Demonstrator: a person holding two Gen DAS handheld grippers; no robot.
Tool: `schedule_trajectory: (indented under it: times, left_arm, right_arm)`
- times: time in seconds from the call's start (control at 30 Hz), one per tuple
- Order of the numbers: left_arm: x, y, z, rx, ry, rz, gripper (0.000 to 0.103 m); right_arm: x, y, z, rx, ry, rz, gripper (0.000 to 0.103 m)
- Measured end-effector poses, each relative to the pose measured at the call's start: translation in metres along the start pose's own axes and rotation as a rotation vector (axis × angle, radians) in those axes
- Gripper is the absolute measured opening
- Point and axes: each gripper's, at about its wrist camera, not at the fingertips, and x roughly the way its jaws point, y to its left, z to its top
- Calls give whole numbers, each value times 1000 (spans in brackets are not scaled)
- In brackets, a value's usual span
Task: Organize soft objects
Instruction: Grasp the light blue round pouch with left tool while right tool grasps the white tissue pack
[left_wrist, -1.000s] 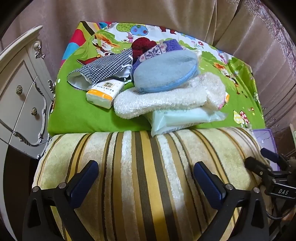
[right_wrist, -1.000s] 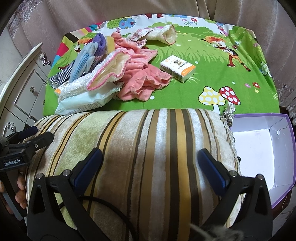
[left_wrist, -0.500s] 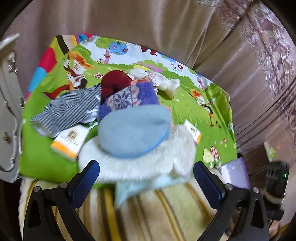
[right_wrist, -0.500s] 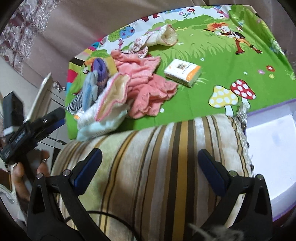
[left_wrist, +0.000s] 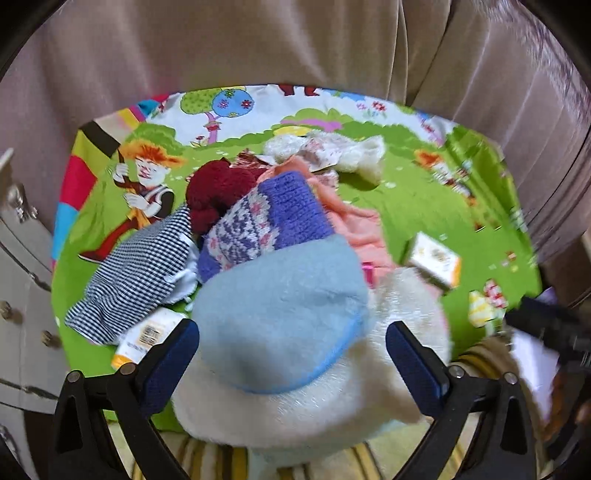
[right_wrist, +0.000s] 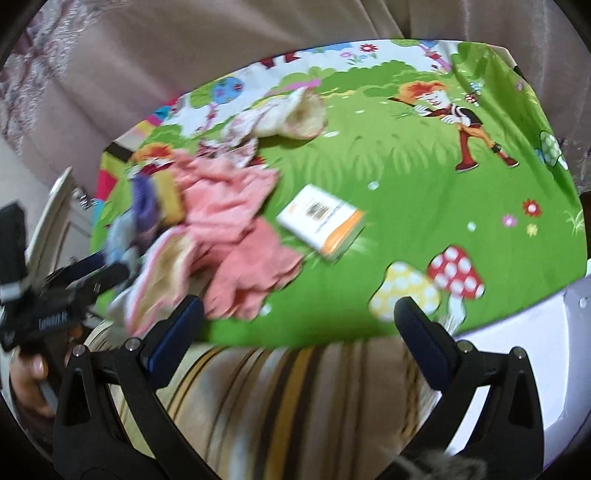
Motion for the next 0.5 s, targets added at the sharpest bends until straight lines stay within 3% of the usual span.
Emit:
schedule_trajectory:
  times: [0.07,0.17,0.3,0.37,0.5]
  left_arm:
    - [4,2,0,12,10,14,76]
    - [8,6,0,-1,18,17,58]
    - [2,18,0,-56,-5,-9,49]
    - [-1,21,1,-78,-17,-20,39]
    - [-7,27,2,-115,-43,-43,30]
  right_arm:
    - [11,-4,11,-17,2,-42,103]
    - [31,-3,25,-118,52,-103,103]
    - [59,1,40,-261,98,-161,103]
    - [69,0,44,-300,114,-157,103]
    - [90,4,51,-360,132,-164,103]
